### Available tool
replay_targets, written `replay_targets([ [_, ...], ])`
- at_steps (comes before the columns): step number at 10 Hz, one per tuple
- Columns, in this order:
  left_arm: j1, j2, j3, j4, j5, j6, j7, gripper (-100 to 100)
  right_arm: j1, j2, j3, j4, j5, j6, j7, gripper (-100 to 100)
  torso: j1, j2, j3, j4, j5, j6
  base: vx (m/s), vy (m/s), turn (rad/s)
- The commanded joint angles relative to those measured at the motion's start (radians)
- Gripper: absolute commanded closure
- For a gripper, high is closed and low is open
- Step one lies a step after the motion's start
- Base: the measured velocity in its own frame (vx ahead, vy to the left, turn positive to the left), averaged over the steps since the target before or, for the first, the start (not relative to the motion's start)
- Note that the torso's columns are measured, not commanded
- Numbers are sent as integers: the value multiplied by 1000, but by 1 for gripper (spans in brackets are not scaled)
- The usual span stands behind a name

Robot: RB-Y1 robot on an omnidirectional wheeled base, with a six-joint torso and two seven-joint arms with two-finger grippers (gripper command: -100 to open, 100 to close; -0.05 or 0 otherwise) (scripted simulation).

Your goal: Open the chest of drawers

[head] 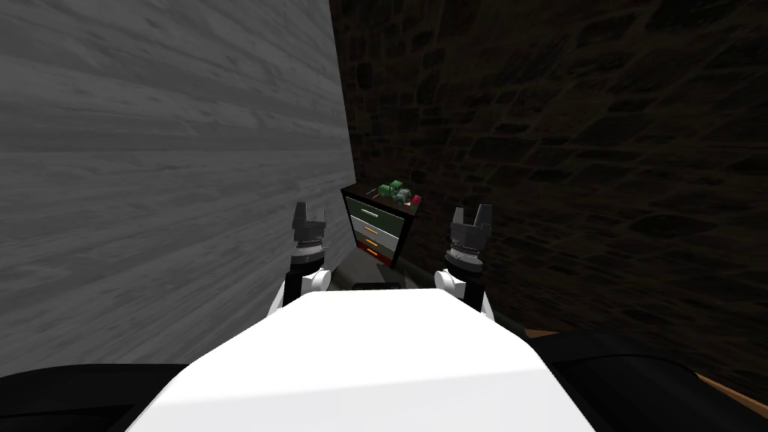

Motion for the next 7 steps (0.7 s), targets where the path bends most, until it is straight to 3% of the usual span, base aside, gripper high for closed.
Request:
replay_targets([
  [1,0,0,0,0,0,0,0,0,0,0,0,0,0,0,0,0,0,40,-82,41,0,0,0,0,0],
  [7,0,0,0,0,0,0,0,0,0,0,0,0,0,0,0,0,0,470,-939,470,0,0,0,0,0],
])
